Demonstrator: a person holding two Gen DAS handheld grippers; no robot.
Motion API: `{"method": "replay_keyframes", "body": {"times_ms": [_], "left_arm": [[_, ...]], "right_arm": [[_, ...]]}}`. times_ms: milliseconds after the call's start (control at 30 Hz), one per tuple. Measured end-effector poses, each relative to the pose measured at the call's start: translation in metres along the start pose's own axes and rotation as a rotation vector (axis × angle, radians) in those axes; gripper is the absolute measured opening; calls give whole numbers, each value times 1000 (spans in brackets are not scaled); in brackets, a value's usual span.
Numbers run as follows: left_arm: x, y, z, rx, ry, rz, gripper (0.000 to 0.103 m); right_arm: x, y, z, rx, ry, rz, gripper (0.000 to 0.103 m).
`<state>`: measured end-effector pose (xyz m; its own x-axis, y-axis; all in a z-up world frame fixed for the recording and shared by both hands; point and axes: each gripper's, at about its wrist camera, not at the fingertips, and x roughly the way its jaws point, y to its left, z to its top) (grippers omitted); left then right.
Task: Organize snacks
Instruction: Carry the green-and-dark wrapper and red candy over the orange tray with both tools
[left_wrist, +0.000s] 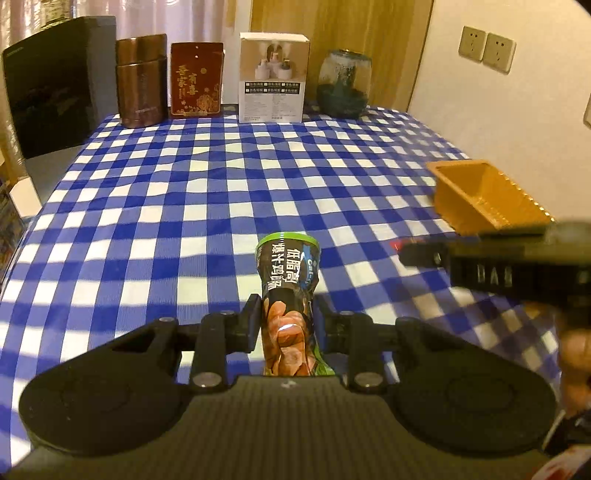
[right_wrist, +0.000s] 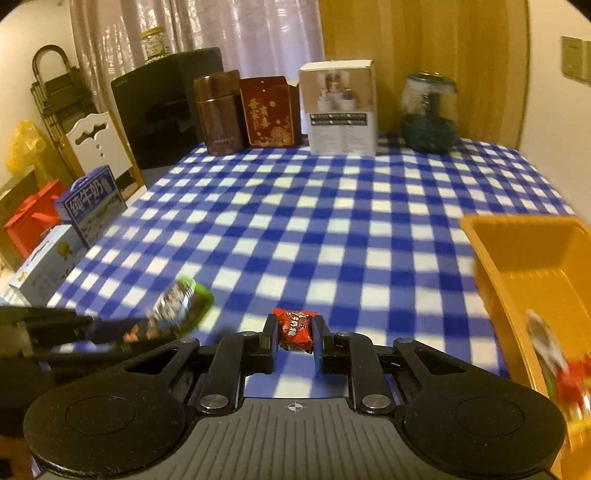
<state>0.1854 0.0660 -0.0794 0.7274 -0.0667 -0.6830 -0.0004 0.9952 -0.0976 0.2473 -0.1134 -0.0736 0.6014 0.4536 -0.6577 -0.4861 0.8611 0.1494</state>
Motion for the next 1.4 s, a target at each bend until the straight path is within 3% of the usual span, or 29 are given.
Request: {"method": "replay_keyframes", "body": {"times_ms": [367, 633, 1400], "left_arm": [[-59, -37, -32, -50, -6, -32, 26], [-91, -64, -43, -21, -20, -55, 26], [-125, -99, -44, -3, -29, -70, 26]], "right_arm": [[-79, -8, -49, 105, -29, -70, 19], [-120, 0, -68, 114, -49, -85, 19], [-179, -1, -79, 137, -97, -97, 19]]}}
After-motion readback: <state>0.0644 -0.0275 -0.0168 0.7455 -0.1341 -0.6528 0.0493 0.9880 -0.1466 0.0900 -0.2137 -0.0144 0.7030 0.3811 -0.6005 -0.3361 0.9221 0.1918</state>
